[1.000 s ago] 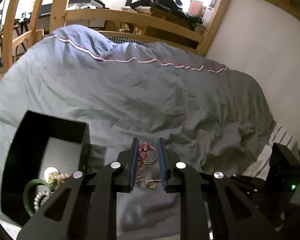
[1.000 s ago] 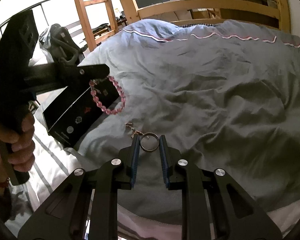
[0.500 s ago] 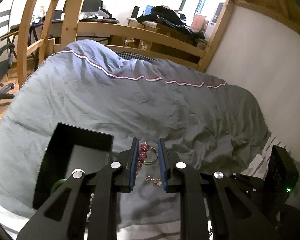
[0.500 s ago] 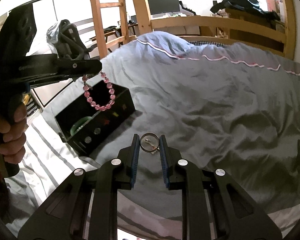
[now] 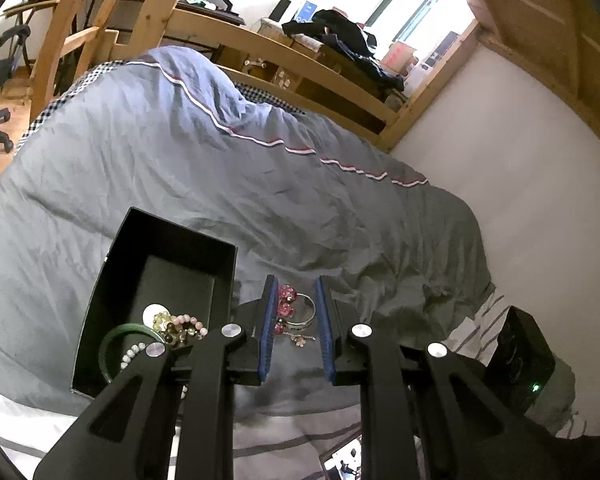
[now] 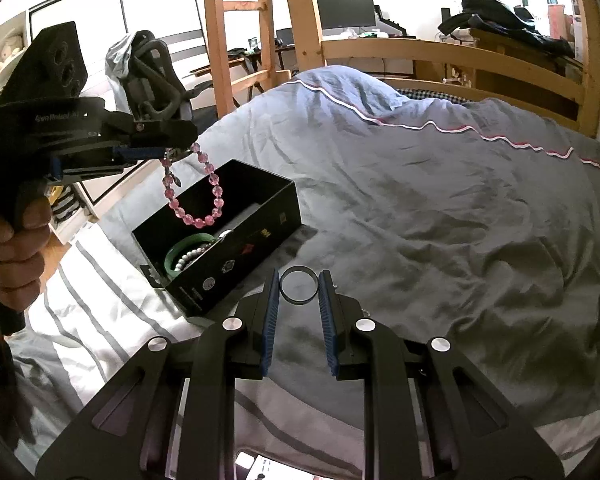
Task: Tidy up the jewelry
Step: 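Lower the pink bracelet into the black box with the left tool while the right carries the silver ring in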
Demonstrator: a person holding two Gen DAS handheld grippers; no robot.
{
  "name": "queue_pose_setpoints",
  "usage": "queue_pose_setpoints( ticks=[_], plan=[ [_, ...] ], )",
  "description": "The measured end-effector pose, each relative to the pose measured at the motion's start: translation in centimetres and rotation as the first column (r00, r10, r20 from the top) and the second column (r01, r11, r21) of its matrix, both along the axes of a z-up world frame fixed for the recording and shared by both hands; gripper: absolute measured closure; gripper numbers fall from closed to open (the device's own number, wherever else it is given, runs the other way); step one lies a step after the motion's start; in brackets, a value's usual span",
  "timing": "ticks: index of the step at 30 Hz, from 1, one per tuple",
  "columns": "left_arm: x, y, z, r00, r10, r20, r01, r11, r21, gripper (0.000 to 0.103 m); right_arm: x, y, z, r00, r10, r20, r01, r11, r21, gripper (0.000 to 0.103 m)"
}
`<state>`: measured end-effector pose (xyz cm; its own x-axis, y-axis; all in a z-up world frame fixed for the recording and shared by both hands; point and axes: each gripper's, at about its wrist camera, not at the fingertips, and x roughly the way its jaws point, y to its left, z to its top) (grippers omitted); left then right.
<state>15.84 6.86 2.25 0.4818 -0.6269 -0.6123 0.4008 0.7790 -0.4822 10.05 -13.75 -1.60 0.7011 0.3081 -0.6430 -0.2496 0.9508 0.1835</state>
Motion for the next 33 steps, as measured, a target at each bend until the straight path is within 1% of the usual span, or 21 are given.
queue_pose_setpoints(
  ticks=[2,4,7,10,18,24,29,33],
  plan=[
    [-0.1,-0.2,0.0,1.0,-0.014,-0.002,0.014,1.0,-0.01,0.085,0.0,0.0,0.0,1.0,-0.003,-0.001,0.003,1.0,0.008,0.082],
    [-0.1,-0.2,0.1,1.0,-0.013,0.002,0.013,1.0,-0.004,0.085,0.0,-0.1,0.0,1.0,-0.006,0.0,0.006,1.0,0.016,0.082],
    [0.0,0.2,0.1,1.0,0.013,0.003,-0.013,1.0,0.009,0.085,0.1,0.1,0.1,1.0,-0.005,0.005,0.005,1.0,0.023,0.082],
    [0.1,0.8,0.1,0.999,0.051,0.007,-0.051,0.998,0.039,0.085,0.3,0.6,0.2,1.0,0.009,0.011,-0.009,1.0,0.028,0.082],
    [0.8,3.6,-0.1,0.993,0.115,-0.006,-0.115,0.992,0.049,0.085,1.5,4.0,1.1,0.996,0.079,0.037,-0.08,0.996,0.043,0.082],
    [1.1,4.8,-0.4,0.989,0.148,-0.012,-0.147,0.987,0.061,0.084,2.6,7.2,1.2,0.989,0.144,0.043,-0.145,0.989,0.038,0.082],
    [1.6,5.7,-1.0,0.984,0.173,-0.033,-0.171,0.983,0.063,0.084,3.8,10.0,0.4,0.981,0.194,0.025,-0.194,0.981,0.026,0.082],
    [1.8,6.0,-1.3,0.98,0.194,-0.034,-0.191,0.978,0.079,0.084,4.6,11.2,-0.5,0.975,0.222,-0.013,-0.222,0.975,0.03,0.082]
  ],
)
